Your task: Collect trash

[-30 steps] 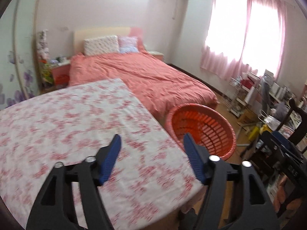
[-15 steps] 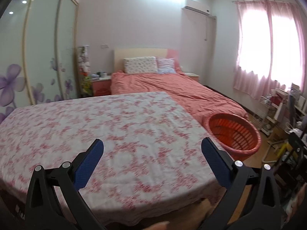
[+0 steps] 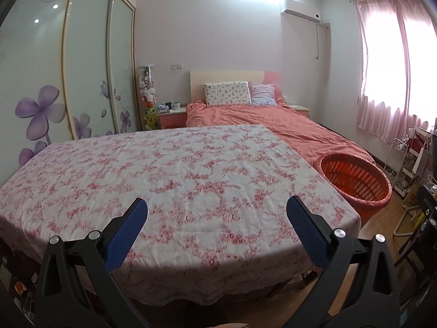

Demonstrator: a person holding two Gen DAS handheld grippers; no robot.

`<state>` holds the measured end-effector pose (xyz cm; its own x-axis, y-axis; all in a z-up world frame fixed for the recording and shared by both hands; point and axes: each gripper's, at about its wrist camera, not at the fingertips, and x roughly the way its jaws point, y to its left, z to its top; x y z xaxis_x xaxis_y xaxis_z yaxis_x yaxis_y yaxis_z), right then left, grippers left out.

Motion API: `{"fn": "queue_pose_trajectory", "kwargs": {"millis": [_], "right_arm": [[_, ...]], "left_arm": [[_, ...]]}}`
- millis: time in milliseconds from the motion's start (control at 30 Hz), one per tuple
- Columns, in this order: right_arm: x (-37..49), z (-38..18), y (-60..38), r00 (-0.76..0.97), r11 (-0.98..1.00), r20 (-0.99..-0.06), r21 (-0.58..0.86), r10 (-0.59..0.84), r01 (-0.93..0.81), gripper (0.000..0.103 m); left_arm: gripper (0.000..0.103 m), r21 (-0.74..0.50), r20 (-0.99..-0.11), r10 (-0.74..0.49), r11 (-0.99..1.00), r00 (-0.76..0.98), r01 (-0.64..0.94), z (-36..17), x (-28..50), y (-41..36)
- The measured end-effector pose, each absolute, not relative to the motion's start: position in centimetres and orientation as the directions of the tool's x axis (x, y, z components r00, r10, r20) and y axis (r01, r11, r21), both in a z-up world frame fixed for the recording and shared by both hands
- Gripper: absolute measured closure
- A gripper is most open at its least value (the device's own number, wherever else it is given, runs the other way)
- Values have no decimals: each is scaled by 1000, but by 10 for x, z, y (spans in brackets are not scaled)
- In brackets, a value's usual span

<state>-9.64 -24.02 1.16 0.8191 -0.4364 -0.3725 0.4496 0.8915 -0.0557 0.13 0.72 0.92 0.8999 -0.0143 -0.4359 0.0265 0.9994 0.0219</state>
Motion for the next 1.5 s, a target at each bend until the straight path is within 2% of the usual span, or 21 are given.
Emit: {"fn": "queue_pose_trajectory", "kwargs": {"millis": [400,600,1067,1500], "right_arm": [[-93,-4,-225,810,898,-403,-80,-427,434,4],[-90,-7,-225,827,924,-434,-35,-357,381,4],[-80,-21,-228,795,922,-494,-39,-352,384,4],[-81,-21,-231,783,906,-478,-71,-398,417,4]], "left_arm": [[3,-18,-495,-6,1000,869,-3,-4,-3,19],[3,-53,-523,-24,999,852,-4,-8,-2,24],[3,-39,-551,-19,999,834,-4,-14,1,20],[3,-30,-550,-1,999,835,-18,-14,0,19]]}}
